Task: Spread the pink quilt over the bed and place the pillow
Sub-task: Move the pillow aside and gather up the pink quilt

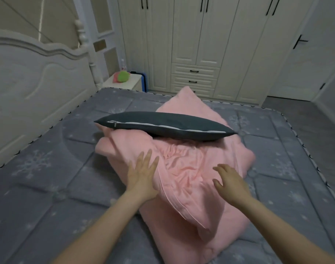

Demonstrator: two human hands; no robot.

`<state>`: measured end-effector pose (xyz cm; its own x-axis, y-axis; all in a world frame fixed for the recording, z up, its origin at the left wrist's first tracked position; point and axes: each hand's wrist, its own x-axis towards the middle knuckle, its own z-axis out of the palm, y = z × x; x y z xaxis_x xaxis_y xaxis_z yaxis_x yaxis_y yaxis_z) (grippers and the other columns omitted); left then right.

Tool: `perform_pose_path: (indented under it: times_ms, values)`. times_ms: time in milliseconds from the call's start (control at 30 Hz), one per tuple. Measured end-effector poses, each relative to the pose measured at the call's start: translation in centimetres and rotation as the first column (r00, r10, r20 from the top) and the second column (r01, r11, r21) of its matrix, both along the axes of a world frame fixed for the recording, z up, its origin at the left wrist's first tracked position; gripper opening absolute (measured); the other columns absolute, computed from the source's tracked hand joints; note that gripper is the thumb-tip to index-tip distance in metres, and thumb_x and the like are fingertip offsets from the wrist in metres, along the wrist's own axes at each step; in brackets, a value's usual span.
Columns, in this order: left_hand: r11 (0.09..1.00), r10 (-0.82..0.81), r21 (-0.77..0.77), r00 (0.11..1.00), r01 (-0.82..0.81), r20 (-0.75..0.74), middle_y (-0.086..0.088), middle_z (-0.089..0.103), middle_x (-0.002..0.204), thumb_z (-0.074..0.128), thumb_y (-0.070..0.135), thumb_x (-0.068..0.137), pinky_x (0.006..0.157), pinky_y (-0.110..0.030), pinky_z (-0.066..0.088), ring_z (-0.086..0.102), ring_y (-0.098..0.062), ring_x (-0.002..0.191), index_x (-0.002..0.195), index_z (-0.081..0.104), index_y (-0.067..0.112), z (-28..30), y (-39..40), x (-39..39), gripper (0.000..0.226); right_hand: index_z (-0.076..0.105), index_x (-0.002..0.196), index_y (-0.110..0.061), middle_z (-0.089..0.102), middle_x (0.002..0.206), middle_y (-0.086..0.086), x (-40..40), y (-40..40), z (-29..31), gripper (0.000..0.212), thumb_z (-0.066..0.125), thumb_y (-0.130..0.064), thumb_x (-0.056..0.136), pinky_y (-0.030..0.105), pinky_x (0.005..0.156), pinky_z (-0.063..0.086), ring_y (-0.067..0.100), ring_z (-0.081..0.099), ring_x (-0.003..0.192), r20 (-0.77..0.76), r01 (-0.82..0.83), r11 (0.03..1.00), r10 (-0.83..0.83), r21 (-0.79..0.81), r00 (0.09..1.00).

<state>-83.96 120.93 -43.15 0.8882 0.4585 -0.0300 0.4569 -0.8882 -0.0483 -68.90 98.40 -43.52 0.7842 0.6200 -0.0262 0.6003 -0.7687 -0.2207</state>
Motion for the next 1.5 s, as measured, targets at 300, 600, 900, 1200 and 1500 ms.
perform_pose_path:
  times_ms: [300, 600, 900, 1200, 1500]
  values:
    - [0.997, 0.047, -0.066, 0.999, -0.048, -0.019, 0.001, -0.014, 0.157, 0.057, 0.075, 0.061, 0.115, -0.047, -0.002, -0.012, -0.025, 0.144, 0.148, -0.004, 0.026, -10.7, 7.9, 7.9, 0.117, 0.051, 0.128, -0.013, 0.055, 0.132, 0.015, 4.7, 8.5, -5.9, 0.065, 0.074, -0.027, 0.069, 0.043, 0.090, 0.050, 0.035, 0.059, 0.112, 0.185, -0.122, 0.992, 0.125, -0.030, 0.975]
    - [0.993, -0.020, -0.118, 0.997, 0.029, 0.081, -0.007, 0.060, 0.126, 0.061, 0.069, 0.037, 0.096, -0.043, 0.029, 0.055, -0.031, 0.115, 0.119, 0.063, 0.017, -21.9, 10.6, 10.4, 0.097, 0.009, 0.149, -0.019, 0.007, 0.159, 0.005, 12.7, 21.8, -6.2, 0.090, 0.064, -0.039, 0.081, 0.048, 0.117, 0.006, 0.024, 0.008, 0.146, 0.355, -0.086, 0.982, 0.143, -0.169, 0.924]
    - [0.996, 0.015, -0.087, 0.996, -0.008, 0.085, -0.003, 0.059, 0.128, 0.082, 0.052, 0.040, 0.095, -0.041, 0.033, 0.057, -0.026, 0.113, 0.119, 0.063, 0.019, -26.6, 11.0, 10.5, 0.088, 0.050, 0.113, -0.014, 0.059, 0.113, 0.006, 14.8, 23.5, -12.6, 0.023, 0.039, -0.007, 0.093, 0.033, 0.064, 0.037, 0.029, 0.058, 0.106, 0.338, -0.050, 0.936, 0.174, -0.347, 0.925]
    - [0.991, 0.010, -0.128, 0.994, -0.024, -0.110, 0.006, -0.008, 0.158, 0.045, 0.044, 0.088, 0.115, -0.038, 0.007, 0.001, -0.019, 0.145, 0.148, -0.006, 0.024, -23.6, 9.3, 4.9, 0.081, 0.055, 0.112, -0.014, 0.065, 0.109, 0.006, 10.3, 20.7, -10.4, 0.024, 0.039, -0.008, 0.095, 0.029, 0.065, 0.039, 0.030, 0.064, 0.101, 0.286, -0.087, 0.902, 0.224, -0.422, 0.932]
    - [0.969, -0.170, -0.155, 0.973, 0.194, 0.157, 0.004, 0.067, 0.102, 0.075, 0.034, 0.036, 0.075, -0.025, 0.049, 0.066, -0.016, 0.086, 0.106, 0.064, 0.024, -11.8, 6.1, -4.1, 0.071, 0.066, 0.086, -0.017, 0.071, 0.080, 0.004, 1.4, 14.7, -1.8, 0.016, 0.072, -0.015, 0.073, 0.024, 0.051, 0.030, 0.025, 0.070, 0.073, 0.185, -0.195, 0.886, 0.294, -0.419, 0.938]
